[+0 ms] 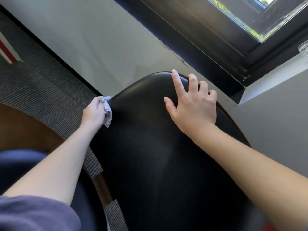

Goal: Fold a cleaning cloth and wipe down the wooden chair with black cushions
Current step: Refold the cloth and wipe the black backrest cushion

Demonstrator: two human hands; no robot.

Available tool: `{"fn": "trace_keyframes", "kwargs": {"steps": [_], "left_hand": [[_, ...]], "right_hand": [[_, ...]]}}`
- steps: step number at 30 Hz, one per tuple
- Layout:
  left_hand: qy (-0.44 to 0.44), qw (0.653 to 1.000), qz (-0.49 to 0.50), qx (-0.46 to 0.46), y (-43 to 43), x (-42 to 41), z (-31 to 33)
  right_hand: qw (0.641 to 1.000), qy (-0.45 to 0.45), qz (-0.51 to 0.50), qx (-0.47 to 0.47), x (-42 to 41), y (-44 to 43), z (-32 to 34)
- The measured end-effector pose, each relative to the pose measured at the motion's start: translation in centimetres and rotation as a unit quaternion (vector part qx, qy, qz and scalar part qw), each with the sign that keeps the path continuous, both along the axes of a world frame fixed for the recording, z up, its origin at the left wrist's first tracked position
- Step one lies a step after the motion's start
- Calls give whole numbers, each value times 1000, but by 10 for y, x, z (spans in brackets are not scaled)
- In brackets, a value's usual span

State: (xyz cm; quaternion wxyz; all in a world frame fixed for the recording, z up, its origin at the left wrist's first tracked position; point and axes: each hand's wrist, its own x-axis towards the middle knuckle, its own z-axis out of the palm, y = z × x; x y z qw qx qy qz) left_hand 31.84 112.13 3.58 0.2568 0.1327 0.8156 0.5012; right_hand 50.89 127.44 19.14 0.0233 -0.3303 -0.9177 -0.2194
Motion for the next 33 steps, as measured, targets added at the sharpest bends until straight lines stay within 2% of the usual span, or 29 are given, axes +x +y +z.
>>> {"fn": "trace_keyframes", "kwargs": {"steps": [2,5,15,18,23,33], "left_hand": [[18,999,-9,48,1,9,2],[73,996,-21,54,1,22,3],[161,975,37,149,-4,85,9],[201,967,56,143,-1,93,11],[188,968,77,146,3,93,22],[170,971,-17,169,-6,200,40]], "right_hand": [[1000,-2,-2,-1,0,0,0],[1000,-2,-1,1,0,0,0],[1000,-1,2,-3,-1,1,0],[1000,2,4,-1,0,1,-1],[1000,1,6,-7,-1,3,0],[1000,-5,13,-24,1,3,2]]}}
